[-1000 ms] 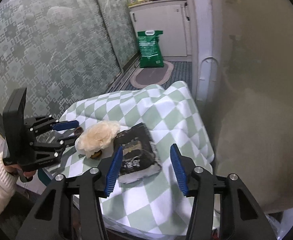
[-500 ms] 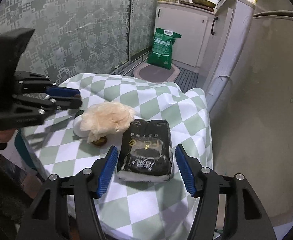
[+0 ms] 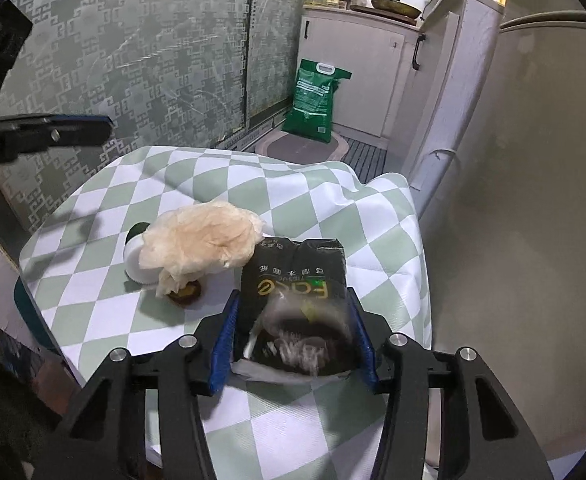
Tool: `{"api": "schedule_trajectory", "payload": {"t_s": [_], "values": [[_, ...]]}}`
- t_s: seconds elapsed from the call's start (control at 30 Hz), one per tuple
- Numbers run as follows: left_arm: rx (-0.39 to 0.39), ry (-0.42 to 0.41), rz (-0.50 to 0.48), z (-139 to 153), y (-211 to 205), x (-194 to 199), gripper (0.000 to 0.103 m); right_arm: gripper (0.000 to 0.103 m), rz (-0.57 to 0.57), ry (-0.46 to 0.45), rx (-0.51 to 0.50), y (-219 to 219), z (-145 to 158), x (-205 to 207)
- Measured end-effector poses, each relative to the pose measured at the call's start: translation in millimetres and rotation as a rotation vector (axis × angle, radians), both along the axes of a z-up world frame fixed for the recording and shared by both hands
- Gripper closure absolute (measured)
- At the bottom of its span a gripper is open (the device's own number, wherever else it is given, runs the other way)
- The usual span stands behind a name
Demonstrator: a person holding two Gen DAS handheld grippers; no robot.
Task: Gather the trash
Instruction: 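Grasp the black snack package with the right gripper while the left gripper grasps the walnut shell, then carry the walnut shell and black package to the teal bin and release both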
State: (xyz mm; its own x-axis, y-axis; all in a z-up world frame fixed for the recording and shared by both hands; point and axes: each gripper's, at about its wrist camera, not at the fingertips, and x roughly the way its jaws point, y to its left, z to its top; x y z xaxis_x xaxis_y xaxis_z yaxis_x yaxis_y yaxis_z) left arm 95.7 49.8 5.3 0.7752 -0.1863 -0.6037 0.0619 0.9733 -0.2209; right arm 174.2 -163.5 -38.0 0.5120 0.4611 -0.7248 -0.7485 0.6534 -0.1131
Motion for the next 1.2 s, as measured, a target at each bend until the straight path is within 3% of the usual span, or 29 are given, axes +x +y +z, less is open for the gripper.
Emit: {"api": "schedule_trajectory", "payload": {"t_s": [0.27,0.47,0.73,0.9,1.2], "values": [[-0.072,-0.011,0.119,9,39,-15,0.081,0.056,-0.051,-0.068,-0.037,-2,25,-4],[-0.122,0.028,0.233,8,73,-31,0.081,0.056,-0.055,-0.081,0.042,-6,54,-9],[-0.064,0.110,0.314,-5,93,-50,0.081,0.056,-0.010,-0.053,0.126,14,76,-22],[0.026,0.169,0.323,-15,101,-58,0.081,0.056,0.023,-0.038,0.137,33,81,-30],[0.059,0.293,0.348,-46,121,-78,0.081,0.055,0.132,0.024,0.126,81,86,-58]]}}
